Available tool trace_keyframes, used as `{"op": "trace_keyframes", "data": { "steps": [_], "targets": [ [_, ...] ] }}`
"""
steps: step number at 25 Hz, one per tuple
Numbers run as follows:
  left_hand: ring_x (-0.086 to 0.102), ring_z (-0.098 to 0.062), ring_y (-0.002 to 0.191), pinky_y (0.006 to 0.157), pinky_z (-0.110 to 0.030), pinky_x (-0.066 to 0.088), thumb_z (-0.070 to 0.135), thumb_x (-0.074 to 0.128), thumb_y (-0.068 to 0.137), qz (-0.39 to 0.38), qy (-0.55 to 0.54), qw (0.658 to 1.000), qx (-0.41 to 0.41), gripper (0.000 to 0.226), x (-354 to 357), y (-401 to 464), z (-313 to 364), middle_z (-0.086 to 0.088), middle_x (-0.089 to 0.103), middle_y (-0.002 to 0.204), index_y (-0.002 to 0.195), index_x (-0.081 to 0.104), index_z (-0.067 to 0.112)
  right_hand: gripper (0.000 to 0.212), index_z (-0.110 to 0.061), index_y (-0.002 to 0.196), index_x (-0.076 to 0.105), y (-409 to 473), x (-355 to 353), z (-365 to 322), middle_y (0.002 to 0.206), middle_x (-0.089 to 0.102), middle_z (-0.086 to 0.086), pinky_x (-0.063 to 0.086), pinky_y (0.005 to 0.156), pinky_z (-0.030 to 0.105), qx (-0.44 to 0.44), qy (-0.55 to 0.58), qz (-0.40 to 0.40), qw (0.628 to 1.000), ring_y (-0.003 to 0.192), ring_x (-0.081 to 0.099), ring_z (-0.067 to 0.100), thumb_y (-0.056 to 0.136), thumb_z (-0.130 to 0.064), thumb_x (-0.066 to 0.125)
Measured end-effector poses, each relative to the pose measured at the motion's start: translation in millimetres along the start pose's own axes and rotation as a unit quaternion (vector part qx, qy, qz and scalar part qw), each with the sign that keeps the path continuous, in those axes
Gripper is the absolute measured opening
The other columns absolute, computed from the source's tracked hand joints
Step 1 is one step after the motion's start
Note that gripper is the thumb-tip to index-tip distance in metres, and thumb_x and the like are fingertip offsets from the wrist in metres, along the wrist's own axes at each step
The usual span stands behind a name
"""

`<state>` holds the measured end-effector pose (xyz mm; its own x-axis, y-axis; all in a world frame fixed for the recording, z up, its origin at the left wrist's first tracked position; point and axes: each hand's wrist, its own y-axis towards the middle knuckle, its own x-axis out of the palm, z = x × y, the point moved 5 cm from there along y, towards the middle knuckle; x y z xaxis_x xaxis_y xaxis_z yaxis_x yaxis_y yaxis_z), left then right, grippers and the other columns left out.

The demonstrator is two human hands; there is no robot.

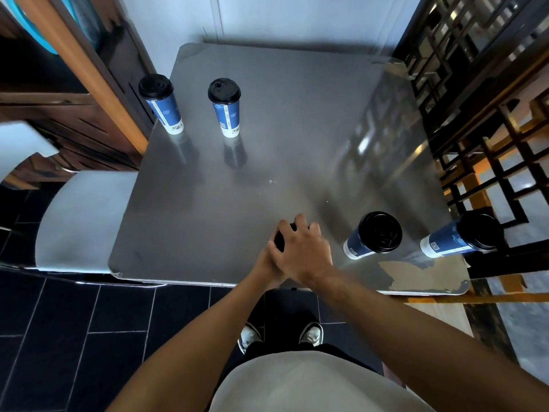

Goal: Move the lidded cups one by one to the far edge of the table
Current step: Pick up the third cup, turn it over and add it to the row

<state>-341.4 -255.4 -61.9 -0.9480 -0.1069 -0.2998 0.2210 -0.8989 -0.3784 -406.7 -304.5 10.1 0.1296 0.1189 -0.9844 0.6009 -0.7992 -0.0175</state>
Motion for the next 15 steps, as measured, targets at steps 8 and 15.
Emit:
{"op": "trace_keyframes", "data": {
  "steps": [8, 15],
  "targets": [
    [0.075, -0.013, 0.098, 0.075, -0.019, 0.056, 0.015, 0.088, 0.067, 0.008, -0.147, 0.989, 0.022, 0.060, -32, -23, 33, 0.008, 0.078, 0.102, 0.116, 0.062, 0.038, 0.029, -0.019, 0.107, 0.060, 31, -22, 41, 0.113, 0.071, 0.009, 0.043, 0.079, 0.029, 0.285, 0.591, -0.143, 0.741, 0.088, 0.062, 0.018, 0.102, -0.045, 0.048],
    [0.072, -0.031, 0.101, 0.081, -0.047, 0.062, 0.022, 0.060, 0.101, 0.111, -0.426, 0.898, -0.033, 0.052, -40, -31, 61, -0.015, 0.067, 0.126, 0.148, 0.039, 0.018, 0.034, -0.030, 0.108, 0.074, 16, -26, 34, 0.101, 0.069, 0.004, 0.049, 0.066, 0.027, 0.220, 0.708, -0.158, 0.653, 0.076, 0.060, 0.017, 0.101, -0.018, 0.043]
  ]
}}
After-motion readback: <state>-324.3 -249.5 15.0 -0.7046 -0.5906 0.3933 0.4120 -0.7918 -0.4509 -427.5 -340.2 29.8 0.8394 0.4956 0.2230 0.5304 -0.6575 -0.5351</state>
